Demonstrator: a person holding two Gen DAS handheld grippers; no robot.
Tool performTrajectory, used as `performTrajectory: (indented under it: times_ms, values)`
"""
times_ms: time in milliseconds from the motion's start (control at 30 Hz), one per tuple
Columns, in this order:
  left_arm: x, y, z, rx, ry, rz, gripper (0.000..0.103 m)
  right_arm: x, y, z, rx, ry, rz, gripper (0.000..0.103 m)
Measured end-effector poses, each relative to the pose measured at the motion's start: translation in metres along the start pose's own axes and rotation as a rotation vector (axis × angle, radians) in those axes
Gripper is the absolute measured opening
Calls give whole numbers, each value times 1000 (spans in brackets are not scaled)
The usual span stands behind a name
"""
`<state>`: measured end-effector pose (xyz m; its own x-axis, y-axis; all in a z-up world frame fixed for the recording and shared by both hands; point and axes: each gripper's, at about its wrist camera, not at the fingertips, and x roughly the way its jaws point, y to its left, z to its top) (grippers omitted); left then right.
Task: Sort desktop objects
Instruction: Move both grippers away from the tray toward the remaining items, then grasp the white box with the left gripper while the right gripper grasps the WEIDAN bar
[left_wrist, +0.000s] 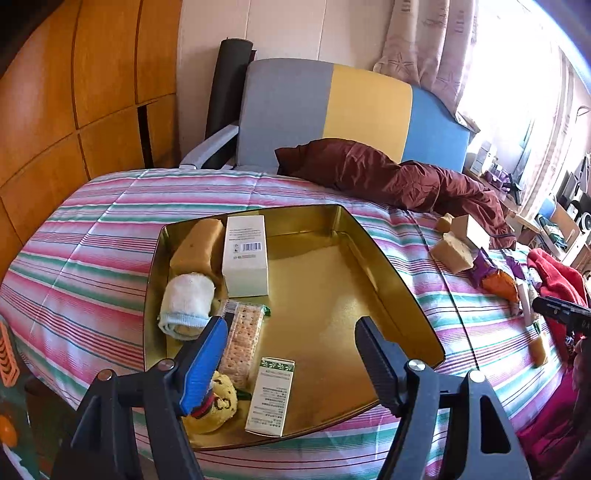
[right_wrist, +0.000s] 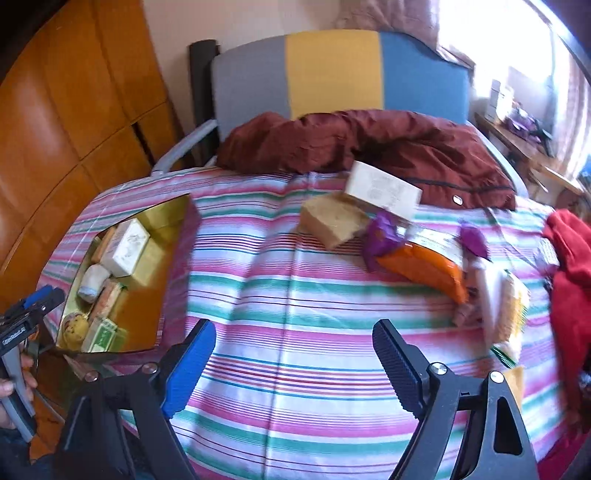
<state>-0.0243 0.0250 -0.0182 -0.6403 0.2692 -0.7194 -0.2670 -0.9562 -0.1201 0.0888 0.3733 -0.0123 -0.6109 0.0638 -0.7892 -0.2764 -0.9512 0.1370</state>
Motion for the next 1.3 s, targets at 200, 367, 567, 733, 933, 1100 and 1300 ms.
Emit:
performTrajectory:
  times_ms: [200, 367, 567, 733, 933, 1100, 1300]
  values:
    - [0, -8, 5, 33, 1, -11, 73, -12, -63, 6, 191, 18, -55, 85]
    - [0, -24, 11, 76, -1, -50, 73, -21, -117, 11, 342, 20, -99, 85]
    - [8, -54, 16, 145, 23, -102, 73, -24, -170, 17, 473, -9, -121, 85]
    - [17, -84, 17, 219, 50, -149, 73, -8, -208, 20, 544, 16, -165, 84]
    - [29, -117, 12, 299, 93, -195, 73, 27, -238, 14, 590, 104, -178, 81]
    - [40, -145, 9, 351, 127, -232, 73, 43, -244, 13, 569, 141, -214, 81]
    - [53, -179, 16, 387, 145, -297, 73, 55, -249, 11, 560, 189, -230, 74]
